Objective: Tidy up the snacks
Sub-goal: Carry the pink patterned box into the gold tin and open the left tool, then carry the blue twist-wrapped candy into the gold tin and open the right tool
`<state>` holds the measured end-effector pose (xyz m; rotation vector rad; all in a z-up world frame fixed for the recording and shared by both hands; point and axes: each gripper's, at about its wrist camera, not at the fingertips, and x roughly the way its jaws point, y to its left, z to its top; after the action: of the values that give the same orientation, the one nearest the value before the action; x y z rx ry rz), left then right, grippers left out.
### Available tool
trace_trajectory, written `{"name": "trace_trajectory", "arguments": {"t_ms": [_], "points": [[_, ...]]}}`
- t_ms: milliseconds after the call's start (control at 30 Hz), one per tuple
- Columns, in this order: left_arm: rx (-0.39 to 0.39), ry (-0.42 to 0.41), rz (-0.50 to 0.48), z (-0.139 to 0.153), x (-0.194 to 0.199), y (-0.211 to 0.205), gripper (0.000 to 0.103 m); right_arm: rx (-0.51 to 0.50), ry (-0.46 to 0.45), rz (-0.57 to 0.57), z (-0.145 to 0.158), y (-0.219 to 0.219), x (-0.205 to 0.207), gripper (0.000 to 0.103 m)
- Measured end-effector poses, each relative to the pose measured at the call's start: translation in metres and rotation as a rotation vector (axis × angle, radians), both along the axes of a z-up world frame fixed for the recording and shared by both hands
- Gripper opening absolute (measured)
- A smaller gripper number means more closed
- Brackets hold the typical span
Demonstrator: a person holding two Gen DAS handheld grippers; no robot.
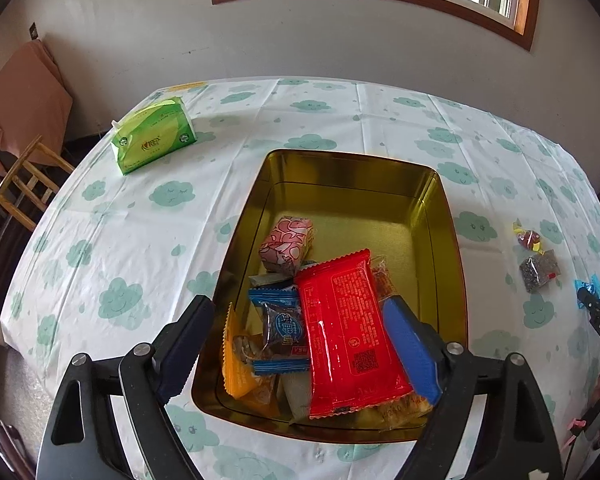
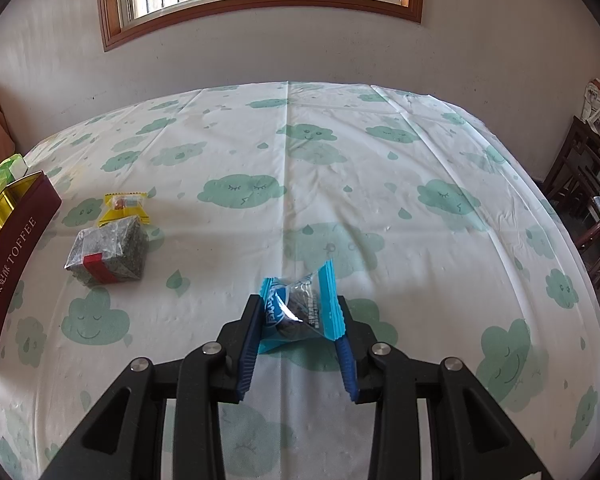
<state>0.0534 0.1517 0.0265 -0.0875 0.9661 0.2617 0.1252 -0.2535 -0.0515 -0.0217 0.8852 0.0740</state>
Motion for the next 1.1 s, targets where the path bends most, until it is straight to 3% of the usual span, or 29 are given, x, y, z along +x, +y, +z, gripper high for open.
{"name": "trace_trajectory", "arguments": {"t_ms": [100,367,800,1100], "points": [[0.011,-0.036,0.036,0.003,-0.01,0.002,0.092,0.011,-0.005,-0.002,0.002,-0.002,-0.001,0.032],[0.066,-0.048,0.043,0.001,-0.024,-0.003,0.094,0.004,-0.028,0.003,0.005,-0.001,-0.005,0.032],[0.03,-0.04,0.064,-0.004,-0.032,0.005,0.096,0.02,-0.023,0.052,0.021,0.021,-0.014,0.032],[-0.019,-0.061,0.126,0.001,-0.042,0.032,0.098,0.078,-0.048,0.177,0.045,0.076,-0.024,0.032]]}}
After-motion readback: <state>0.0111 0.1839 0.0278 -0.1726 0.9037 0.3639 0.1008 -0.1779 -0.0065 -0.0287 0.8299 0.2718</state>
